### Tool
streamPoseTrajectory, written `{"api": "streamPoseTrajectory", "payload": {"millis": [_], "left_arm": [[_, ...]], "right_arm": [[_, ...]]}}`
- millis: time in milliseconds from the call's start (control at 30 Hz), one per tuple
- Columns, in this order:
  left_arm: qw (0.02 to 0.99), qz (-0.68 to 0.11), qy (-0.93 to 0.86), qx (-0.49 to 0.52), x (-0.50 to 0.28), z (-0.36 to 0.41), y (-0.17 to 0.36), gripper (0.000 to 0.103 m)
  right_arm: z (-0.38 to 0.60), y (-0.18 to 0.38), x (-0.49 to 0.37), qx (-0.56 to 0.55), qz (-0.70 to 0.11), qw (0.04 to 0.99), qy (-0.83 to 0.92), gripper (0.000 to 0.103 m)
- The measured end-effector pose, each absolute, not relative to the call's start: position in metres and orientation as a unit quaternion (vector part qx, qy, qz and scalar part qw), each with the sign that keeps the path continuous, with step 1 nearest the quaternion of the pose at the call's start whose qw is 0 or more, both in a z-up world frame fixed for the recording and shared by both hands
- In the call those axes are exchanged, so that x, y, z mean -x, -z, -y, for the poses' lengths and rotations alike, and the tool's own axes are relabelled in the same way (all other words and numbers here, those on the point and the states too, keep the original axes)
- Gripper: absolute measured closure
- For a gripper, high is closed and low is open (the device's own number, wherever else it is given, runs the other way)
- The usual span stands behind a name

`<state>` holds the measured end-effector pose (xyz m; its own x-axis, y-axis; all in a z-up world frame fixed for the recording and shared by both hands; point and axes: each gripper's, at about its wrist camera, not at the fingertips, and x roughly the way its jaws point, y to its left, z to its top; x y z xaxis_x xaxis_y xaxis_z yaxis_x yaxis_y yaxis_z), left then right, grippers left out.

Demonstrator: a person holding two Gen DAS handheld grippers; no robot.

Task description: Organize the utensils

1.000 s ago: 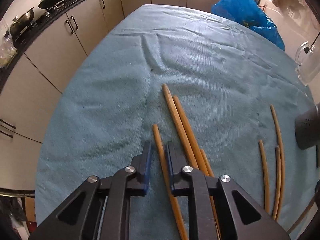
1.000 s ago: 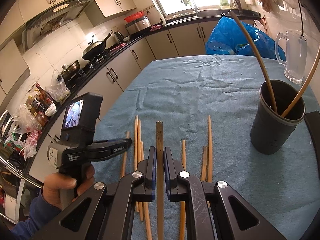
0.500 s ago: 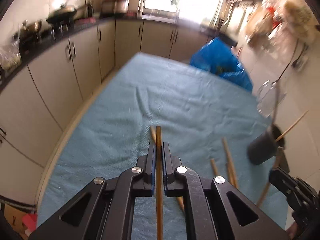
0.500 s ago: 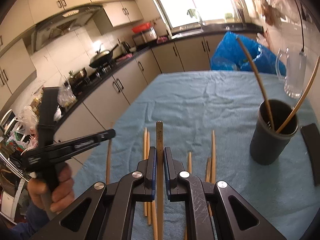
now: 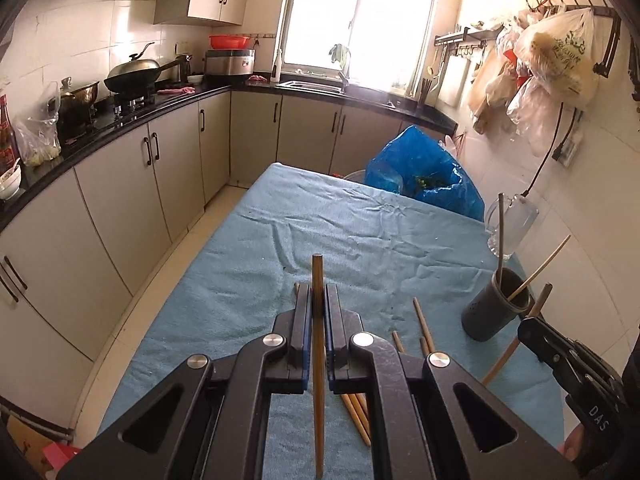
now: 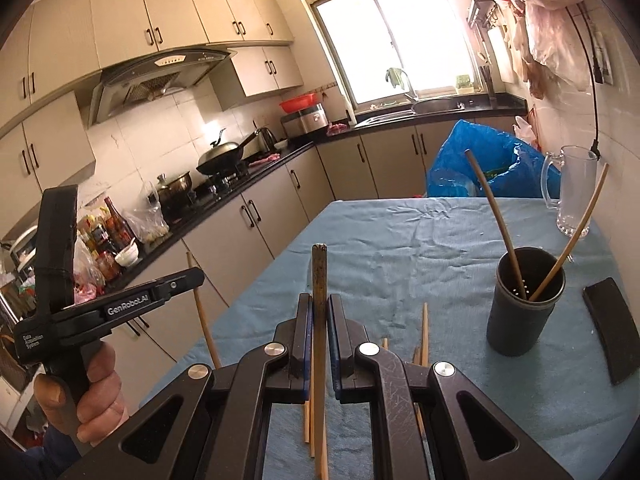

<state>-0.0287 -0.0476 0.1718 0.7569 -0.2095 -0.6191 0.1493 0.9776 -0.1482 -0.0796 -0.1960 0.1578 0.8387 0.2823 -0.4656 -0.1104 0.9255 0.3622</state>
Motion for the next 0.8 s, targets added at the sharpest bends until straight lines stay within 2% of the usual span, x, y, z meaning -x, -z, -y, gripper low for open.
{"api": "streamPoseTrajectory", "payload": {"millis": [800], "left_arm": [[0.940, -0.322, 0.103, 0.055, 0.046, 0.039, -0.192, 0.098]], "right_arm": [[0.214, -0.172, 0.099, -0.179, -0.234, 0.952, -0.086, 0.095]]}}
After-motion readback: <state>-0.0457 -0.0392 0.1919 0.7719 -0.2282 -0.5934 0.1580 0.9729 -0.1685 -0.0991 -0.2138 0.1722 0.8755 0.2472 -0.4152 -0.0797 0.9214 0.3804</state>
